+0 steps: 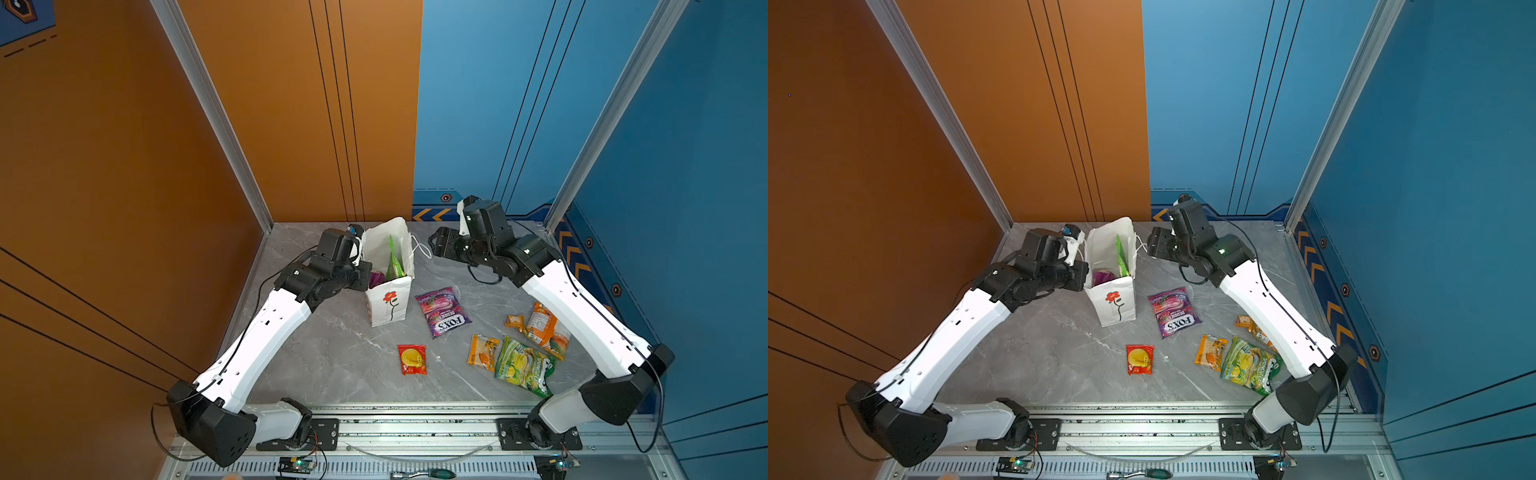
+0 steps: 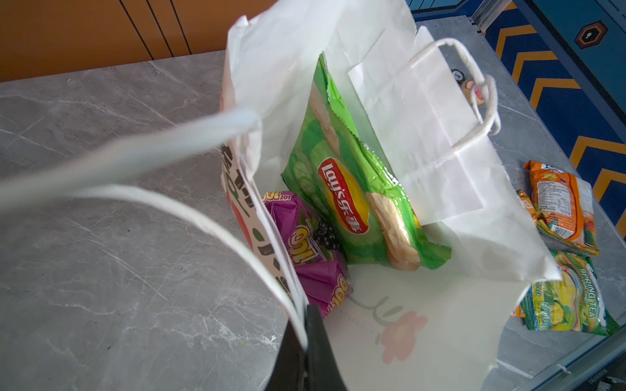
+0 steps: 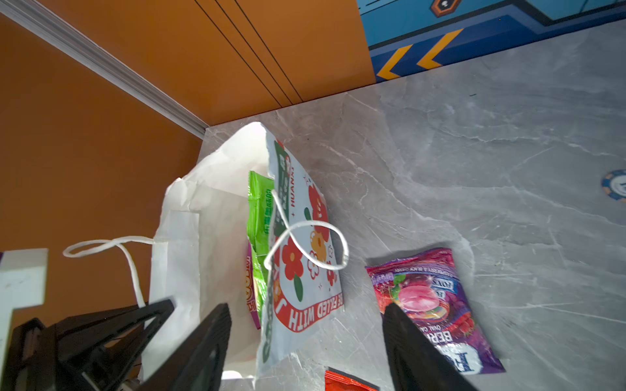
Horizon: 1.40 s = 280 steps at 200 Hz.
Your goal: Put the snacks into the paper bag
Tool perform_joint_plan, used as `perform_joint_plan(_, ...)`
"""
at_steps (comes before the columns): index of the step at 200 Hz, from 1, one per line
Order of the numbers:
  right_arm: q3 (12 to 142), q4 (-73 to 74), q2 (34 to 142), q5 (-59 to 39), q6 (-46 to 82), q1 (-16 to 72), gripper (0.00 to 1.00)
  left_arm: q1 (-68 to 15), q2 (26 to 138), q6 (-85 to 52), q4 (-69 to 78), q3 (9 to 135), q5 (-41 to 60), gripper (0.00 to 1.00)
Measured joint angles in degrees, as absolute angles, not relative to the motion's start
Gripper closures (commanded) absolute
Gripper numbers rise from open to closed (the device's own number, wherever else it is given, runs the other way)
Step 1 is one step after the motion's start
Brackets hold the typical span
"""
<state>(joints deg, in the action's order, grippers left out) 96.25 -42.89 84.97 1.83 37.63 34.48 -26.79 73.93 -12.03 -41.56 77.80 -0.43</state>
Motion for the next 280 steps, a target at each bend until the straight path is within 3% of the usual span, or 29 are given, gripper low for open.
perform_joint_plan(69, 65.98, -33.85, 65.54, 6.11, 45.5, 27.64, 0.27, -26.63, 73.93, -12.05, -41.56, 77.8, -0.45, 1.0)
perform_joint_plan(118, 49.67, -27.38, 60.29, 6.15, 52.93, 25.5, 0.27, -26.63, 73.93, -12.05, -41.56, 77.8, -0.62, 1.0)
perform_joint_plan(192, 35.03, -16.23, 62.04, 2.81, 65.65, 25.45, 0.27, -26.63, 73.93, -12.05, -41.56, 77.8, -1.3, 1.0)
perform_joint_plan(243, 30.33, -4.67, 73.63, -0.03, 72.88, 29.47, 0.28, -26.63, 73.93, -12.05, -41.58, 77.8, -1.37, 1.0)
perform_joint_plan(280, 31.77, 3.97, 81.45, -2.33, 75.9, 32.45, 0.35, -26.63, 73.93, -12.03, -41.58, 77.8, -1.5, 1.0)
